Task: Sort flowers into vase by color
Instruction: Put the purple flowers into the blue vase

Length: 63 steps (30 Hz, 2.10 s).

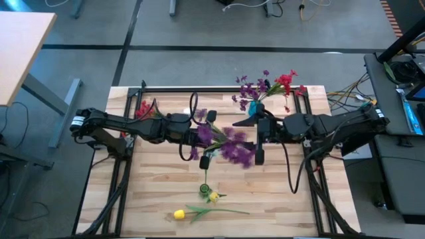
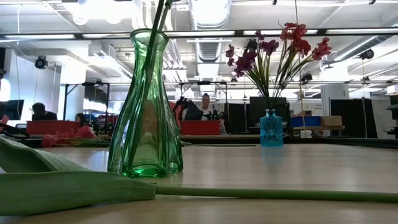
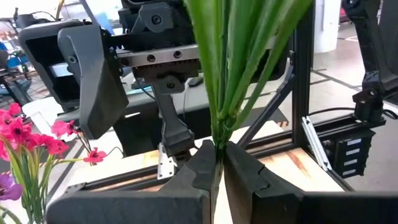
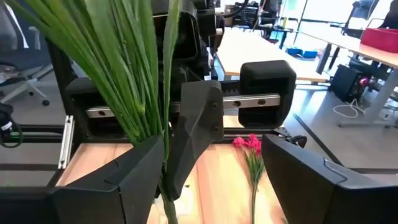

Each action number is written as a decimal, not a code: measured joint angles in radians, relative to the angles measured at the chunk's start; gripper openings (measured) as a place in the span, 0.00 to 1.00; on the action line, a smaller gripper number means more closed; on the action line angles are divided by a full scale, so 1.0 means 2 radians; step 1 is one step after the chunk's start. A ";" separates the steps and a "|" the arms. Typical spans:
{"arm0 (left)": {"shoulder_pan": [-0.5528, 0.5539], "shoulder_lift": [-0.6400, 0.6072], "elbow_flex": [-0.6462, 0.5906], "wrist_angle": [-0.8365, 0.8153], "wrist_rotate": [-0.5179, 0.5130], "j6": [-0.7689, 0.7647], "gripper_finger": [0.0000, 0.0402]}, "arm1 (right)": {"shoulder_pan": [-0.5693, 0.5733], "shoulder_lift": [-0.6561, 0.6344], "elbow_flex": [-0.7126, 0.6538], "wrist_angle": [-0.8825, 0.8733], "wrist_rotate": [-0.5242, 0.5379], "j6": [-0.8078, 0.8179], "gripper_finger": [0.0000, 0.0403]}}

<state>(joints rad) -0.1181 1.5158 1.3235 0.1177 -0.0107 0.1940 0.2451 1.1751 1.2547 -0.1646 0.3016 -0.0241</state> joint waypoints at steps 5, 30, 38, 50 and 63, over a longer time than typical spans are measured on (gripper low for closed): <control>0.000 0.000 0.000 0.003 -0.004 0.000 0.00 | 0.000 -0.005 0.002 -0.005 -0.003 -0.001 0.63; 0.005 0.000 -0.002 0.010 -0.039 0.001 0.00 | 0.001 -0.002 -0.007 0.030 0.000 -0.033 0.76; 0.005 0.001 -0.002 0.013 -0.039 0.002 0.00 | -0.001 0.008 -0.007 0.061 0.005 -0.027 0.48; 0.005 0.001 0.026 -0.042 -0.042 0.002 0.20 | -0.004 0.001 -0.010 0.056 0.006 -0.041 0.04; 0.051 -0.057 0.064 -0.176 -0.008 0.059 0.65 | -0.087 -0.174 -0.223 0.129 0.037 -0.016 0.03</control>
<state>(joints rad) -0.0158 1.4025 1.4513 -0.2344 -0.0257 0.3115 0.0707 0.8277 0.8086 0.0940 0.3749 -0.0566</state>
